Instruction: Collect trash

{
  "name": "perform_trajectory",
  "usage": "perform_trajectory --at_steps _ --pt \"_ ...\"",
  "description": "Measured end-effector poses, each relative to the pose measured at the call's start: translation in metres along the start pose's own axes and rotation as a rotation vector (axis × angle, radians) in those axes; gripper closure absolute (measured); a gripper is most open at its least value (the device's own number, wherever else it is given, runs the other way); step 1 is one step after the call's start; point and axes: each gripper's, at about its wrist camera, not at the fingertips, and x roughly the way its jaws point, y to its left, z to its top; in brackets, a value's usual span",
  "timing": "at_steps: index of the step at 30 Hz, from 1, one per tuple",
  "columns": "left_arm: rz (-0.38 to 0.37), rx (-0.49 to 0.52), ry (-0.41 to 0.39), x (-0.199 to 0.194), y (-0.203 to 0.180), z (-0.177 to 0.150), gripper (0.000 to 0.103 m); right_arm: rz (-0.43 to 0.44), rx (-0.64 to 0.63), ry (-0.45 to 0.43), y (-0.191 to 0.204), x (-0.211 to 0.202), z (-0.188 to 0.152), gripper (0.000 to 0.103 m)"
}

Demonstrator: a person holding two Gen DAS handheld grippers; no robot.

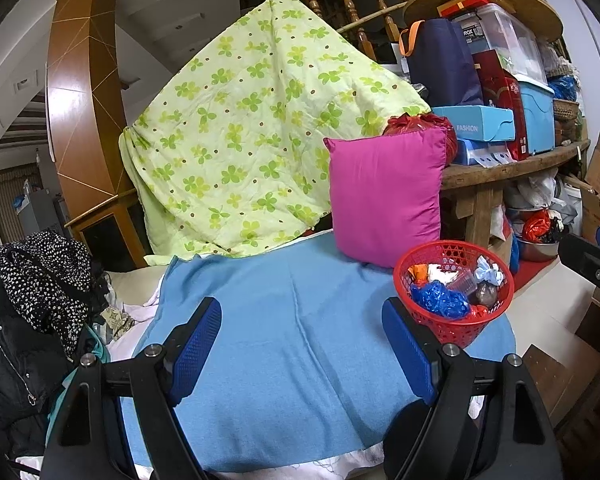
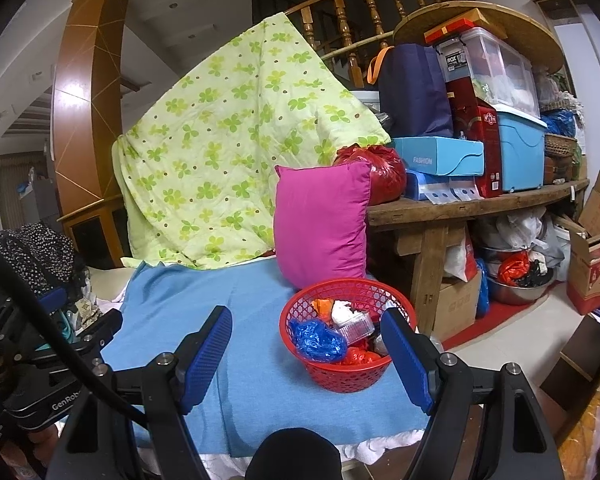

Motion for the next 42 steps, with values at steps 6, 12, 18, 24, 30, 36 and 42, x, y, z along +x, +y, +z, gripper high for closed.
perform_trajectory --at_steps 6,12,18,24,30,36,42 --pt "0.000 0.000 0.001 0.0000 -0.0006 0.0002 0.020 -0.004 -0.002 -0.006 -0.0017 0.0003 0.0015 0.023" --pt "0.001 0.001 0.001 0.0000 -0.0004 0.0004 0.020 -0.006 -0.003 -0.005 0.0011 -0.0007 0.0021 0.023" --pt "0.000 0.001 0.008 0.0024 -0.0007 -0.0035 0.020 -0.006 -0.002 -0.005 0.0023 -0.0004 0.0017 0.023" --pt "-0.001 0.002 0.007 0.0029 -0.0005 -0.0040 0.020 -0.006 -0.004 -0.006 0.0029 0.0002 0.0017 0.023" --pt "0.000 0.001 0.009 0.0029 -0.0012 -0.0037 0.020 -0.007 -0.002 -0.007 0.0022 0.0005 0.0020 0.023" --pt "-0.002 0.002 0.012 0.0035 0.0012 -0.0046 0.020 -0.006 -0.001 -0.006 0.0021 0.0011 0.0023 0.023" --pt "-0.005 0.003 0.017 0.0053 0.0022 -0.0062 0.020 -0.008 0.001 -0.004 0.0032 0.0009 0.0020 0.023"
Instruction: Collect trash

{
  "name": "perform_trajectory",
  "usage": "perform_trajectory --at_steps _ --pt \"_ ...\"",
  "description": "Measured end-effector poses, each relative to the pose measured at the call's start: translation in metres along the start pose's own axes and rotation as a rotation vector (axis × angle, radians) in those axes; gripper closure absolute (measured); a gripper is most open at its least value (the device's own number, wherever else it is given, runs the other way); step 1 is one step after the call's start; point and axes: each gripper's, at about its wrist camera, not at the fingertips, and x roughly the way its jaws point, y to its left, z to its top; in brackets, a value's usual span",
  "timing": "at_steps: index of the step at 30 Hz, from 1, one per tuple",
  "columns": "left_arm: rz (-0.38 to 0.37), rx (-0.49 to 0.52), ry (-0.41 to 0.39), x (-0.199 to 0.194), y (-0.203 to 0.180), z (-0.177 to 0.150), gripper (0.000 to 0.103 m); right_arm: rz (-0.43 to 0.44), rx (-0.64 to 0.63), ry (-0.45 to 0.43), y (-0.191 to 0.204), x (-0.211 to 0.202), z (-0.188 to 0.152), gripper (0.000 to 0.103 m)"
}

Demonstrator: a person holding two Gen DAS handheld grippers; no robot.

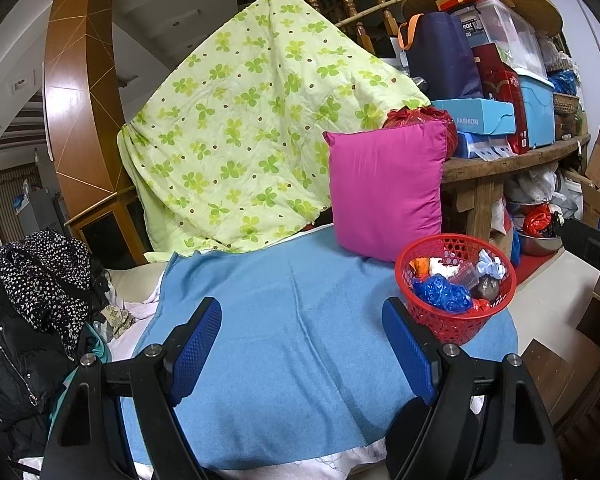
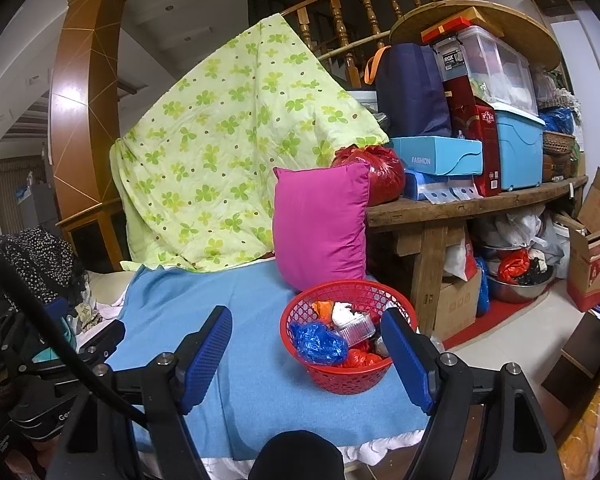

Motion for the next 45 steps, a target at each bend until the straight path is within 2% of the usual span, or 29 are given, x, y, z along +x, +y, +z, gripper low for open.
perform_trajectory --at_steps 33,45 --pt "-0.016 0.028 0.053 0.017 -0.001 -0.018 0.020 -0.023 0.019 0.000 -0.010 0.008 -0.007 0.023" --pt "-0.030 0.031 0.089 0.025 -0.002 -0.021 0.020 -0.024 0.028 0.039 -0.009 0.016 -0.015 0.023"
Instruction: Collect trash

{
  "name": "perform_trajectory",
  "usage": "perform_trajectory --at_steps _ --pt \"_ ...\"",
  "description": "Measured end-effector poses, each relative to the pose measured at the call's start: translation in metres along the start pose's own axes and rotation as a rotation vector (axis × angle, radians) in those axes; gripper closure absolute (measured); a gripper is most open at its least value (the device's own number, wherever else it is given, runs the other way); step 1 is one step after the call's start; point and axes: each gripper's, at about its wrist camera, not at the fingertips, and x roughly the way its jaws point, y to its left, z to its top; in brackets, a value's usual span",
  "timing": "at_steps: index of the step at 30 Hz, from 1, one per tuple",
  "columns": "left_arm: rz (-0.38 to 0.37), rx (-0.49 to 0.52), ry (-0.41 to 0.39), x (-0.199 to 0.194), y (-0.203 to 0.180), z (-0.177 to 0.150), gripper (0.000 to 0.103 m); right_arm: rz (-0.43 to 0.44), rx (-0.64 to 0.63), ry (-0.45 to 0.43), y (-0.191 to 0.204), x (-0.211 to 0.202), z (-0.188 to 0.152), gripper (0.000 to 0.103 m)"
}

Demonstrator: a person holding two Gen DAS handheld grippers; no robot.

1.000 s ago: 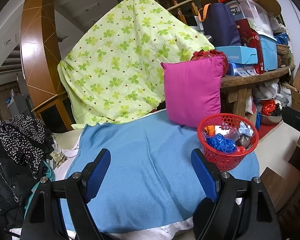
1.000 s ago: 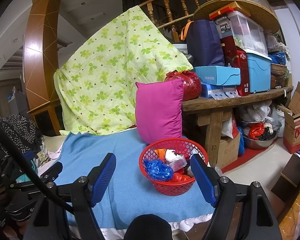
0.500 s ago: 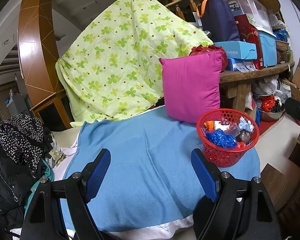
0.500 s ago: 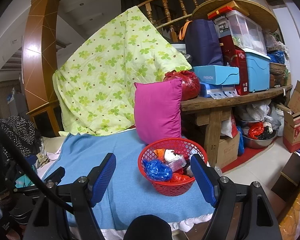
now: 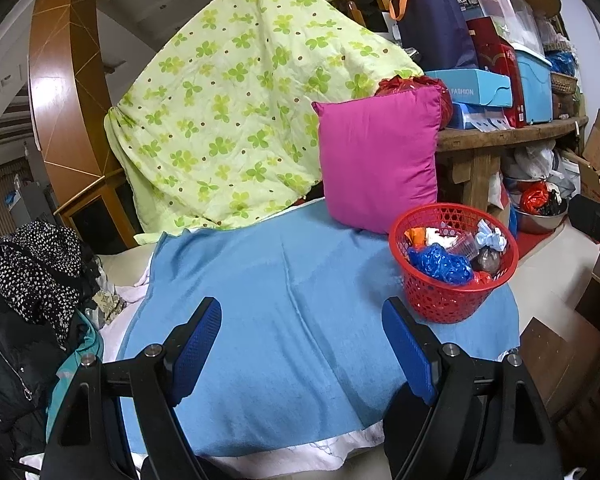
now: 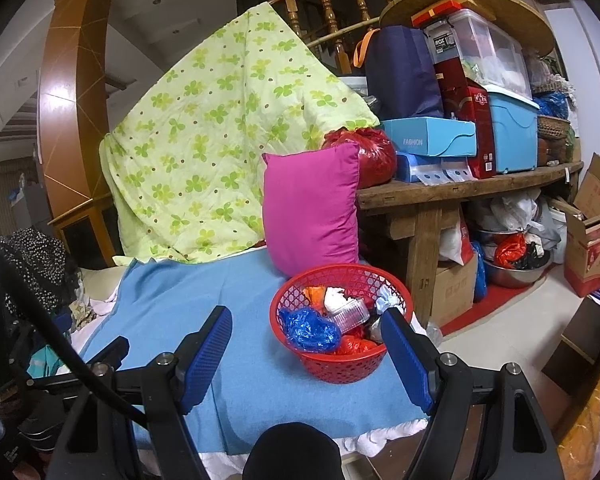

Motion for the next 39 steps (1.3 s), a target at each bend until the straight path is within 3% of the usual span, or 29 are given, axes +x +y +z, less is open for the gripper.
perform_trajectory --at_steps 39 --pt "0.005 -0.012 0.024 0.008 0.006 -0.002 0.020 0.008 -0.014 0.012 0.012 0.005 0.001 0.023"
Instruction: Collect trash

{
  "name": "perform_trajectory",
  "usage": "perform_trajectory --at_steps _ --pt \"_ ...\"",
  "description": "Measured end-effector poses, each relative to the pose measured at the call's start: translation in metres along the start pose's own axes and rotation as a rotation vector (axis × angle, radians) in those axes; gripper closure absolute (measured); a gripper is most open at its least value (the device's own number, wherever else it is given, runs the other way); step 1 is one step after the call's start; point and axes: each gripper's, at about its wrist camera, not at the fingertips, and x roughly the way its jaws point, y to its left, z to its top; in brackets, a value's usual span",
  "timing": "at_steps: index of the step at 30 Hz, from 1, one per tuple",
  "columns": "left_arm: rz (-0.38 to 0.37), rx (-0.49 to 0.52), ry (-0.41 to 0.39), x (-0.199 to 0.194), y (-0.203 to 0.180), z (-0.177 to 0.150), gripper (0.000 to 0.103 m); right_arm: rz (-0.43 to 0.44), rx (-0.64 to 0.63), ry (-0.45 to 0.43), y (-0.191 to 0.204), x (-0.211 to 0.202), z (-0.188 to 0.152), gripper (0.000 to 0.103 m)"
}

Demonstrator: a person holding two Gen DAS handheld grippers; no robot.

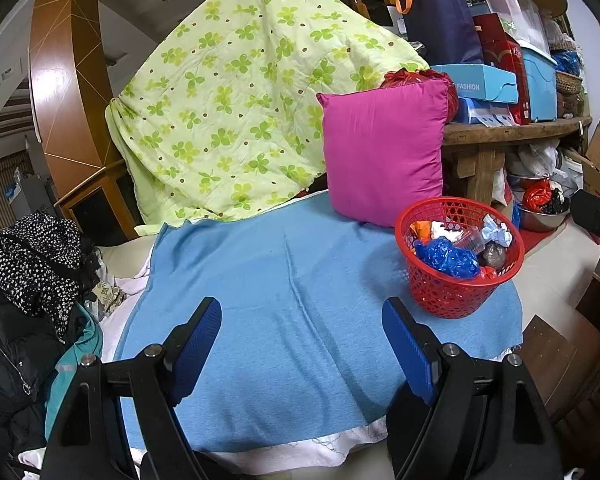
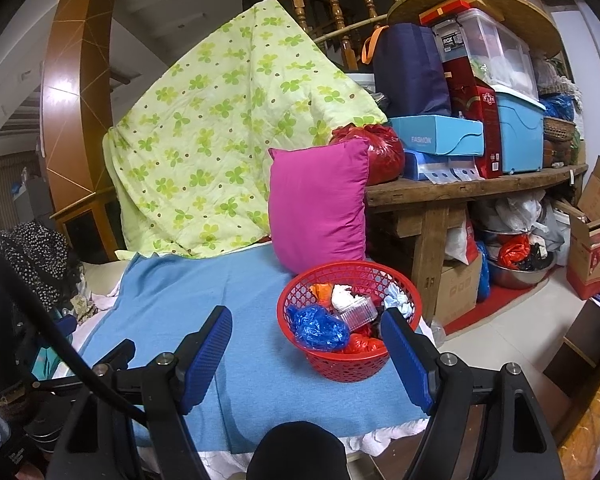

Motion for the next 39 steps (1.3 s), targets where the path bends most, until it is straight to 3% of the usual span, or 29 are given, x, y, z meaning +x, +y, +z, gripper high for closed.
perform_trajectory --at_steps 39 --pt "-0.005 0.010 0.024 0.0053 0.0009 -0.0059 0.020 -0.003 0.016 0.014 -0.0081 0.0047 -0.0060 0.023"
